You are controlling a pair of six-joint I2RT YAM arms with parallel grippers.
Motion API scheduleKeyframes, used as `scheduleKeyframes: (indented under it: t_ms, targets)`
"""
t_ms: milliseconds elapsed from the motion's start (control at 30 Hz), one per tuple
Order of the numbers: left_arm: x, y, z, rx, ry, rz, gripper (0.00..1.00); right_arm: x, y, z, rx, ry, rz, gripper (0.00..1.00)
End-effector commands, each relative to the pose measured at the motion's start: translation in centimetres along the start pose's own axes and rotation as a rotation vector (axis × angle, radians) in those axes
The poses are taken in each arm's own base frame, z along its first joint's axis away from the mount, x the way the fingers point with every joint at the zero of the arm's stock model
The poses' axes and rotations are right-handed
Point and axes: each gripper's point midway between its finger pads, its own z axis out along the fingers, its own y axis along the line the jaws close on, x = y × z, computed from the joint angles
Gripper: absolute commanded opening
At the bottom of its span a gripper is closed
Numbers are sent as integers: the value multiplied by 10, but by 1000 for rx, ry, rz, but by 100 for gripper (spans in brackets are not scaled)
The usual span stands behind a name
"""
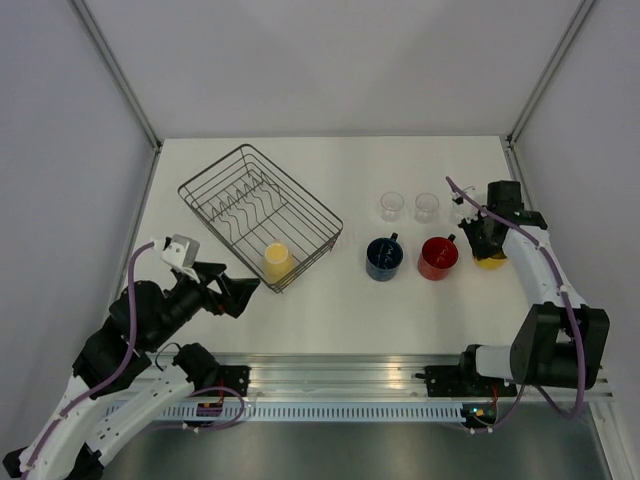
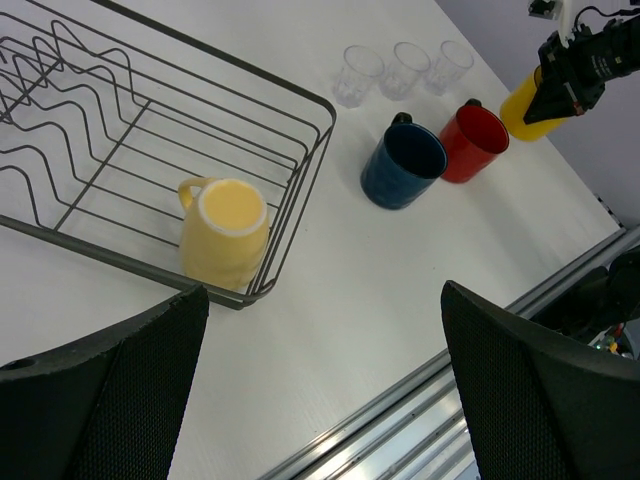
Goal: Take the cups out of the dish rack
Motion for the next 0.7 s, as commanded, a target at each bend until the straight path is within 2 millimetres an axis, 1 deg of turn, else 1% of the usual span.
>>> scheduleKeyframes:
  t_ms: [0, 33, 133, 167, 233, 300, 333, 400, 467, 533, 600, 667]
  targets:
    - [-5, 8, -2, -37, -40, 18, 100, -16, -9, 7, 1, -54, -41, 0]
    - [-6, 9, -4, -40, -49, 15, 100, -14, -5, 12, -22, -51, -43, 0]
    - [-7, 9, -7, -38, -62, 12, 100, -6, -10, 22, -27, -11, -32, 0]
    - [-6, 8, -7, -32, -60, 13, 100, -5, -7, 28, -48, 1, -28, 0]
    - [-5, 6, -6, -23, -52, 16, 100, -6, -3, 31, -84, 1, -23, 0]
    - [-4, 5, -5, -18, -45, 16, 100, -3, -5, 36, -89, 13, -20, 0]
    - [-4, 5, -5, -17, -42, 19, 100, 1, -4, 38, -93, 23, -24, 0]
    - [-4, 5, -5, -18, -44, 19, 100, 3, 0, 42, -116, 21, -21, 1]
    - [-3, 5, -5, -17, -42, 19, 100, 10, 3, 49, -126, 41, -11, 1]
    - [-4, 5, -6, -19, -46, 17, 100, 17, 0, 52, -107, 73, -4, 2]
    - [-4, 6, -6, -24, -46, 17, 100, 16, -2, 52, -98, 73, -3, 4]
    - [-5, 6, -6, -25, -48, 16, 100, 15, -5, 51, -89, 69, -3, 9]
